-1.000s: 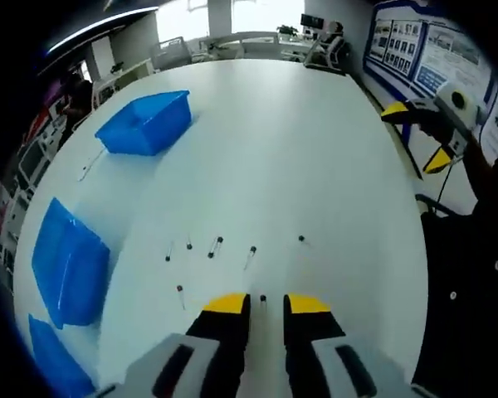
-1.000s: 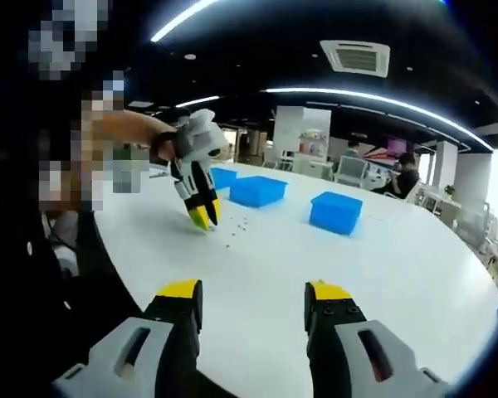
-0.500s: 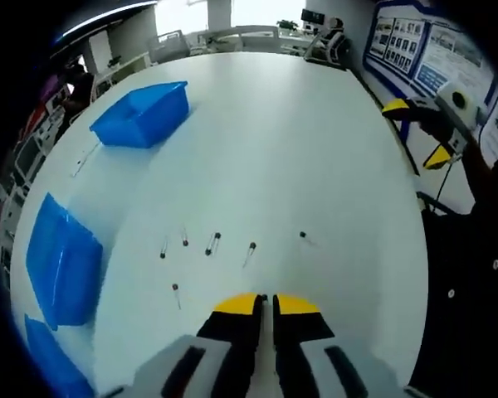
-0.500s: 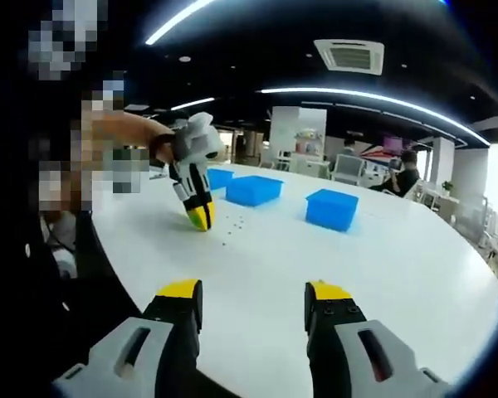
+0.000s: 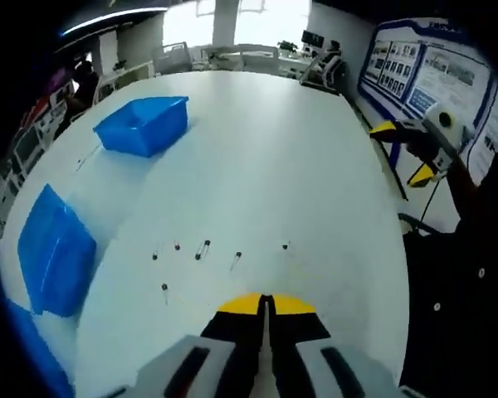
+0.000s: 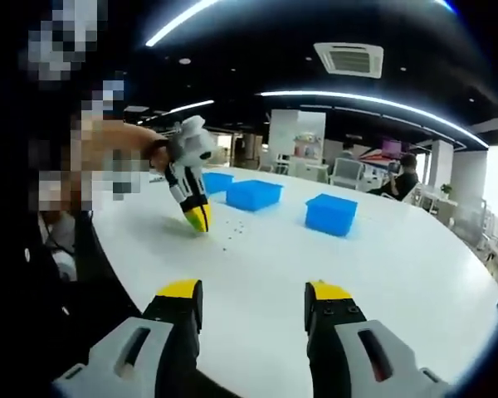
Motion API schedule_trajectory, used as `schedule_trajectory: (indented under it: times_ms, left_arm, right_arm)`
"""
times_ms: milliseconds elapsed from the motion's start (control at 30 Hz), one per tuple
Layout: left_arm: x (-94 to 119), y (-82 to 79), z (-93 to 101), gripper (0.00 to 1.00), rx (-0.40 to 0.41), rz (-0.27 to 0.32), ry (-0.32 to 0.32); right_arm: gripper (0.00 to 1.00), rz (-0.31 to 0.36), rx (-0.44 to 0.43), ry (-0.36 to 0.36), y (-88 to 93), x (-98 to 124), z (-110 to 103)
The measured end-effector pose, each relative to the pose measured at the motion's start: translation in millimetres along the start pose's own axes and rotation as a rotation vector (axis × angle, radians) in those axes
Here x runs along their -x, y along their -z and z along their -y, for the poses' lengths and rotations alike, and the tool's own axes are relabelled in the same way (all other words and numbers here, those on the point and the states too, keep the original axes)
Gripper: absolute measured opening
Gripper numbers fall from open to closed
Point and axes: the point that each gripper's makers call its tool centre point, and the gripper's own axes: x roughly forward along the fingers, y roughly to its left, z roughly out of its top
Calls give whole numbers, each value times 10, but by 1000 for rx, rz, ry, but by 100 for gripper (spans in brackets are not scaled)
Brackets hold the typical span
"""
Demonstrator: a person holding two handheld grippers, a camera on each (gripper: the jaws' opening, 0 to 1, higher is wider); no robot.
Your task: Pick up the resistors one by one and place each resistor into its matching bin, sorting the parts by color and model until every resistor is separated into the correct bin for its type
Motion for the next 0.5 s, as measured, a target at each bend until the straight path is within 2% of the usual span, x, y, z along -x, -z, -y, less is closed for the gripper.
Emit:
schedule_trajectory:
  times_ms: [33,67,133,200,233,267,333,400,500]
  left_arm:
    - [55,-25,-2,6,16,37,-10]
    - [132,-118,17,6,31,124,-13]
    - [282,-257,49,6,77,254,-26]
    - [430,-355,16,6,120,353,-79]
    - [553,-429,25,6,135,433,-107]
    - [656,-497,23,6,139,503,-138]
    - [806,-574,77,6,152,604,-158]
    - [1004,-670,99,6,151,738,-210]
    - [1167,-687,116,5,174,834,-258]
  right_arm:
    - [51,7,2,2,-26,-2,1]
    - [51,13,2,5,-48,-5,2]
    - [51,26,4,10,-98,-10,6]
    - [50,46,1,17,-152,-12,16]
    - [50,66,-7,23,-197,-12,31]
    - [50,78,-22,29,-225,-10,51]
    - [50,102,-43,44,-276,-3,88]
    - [50,121,-63,51,-334,13,109]
    - [50,130,-66,58,-386,24,108]
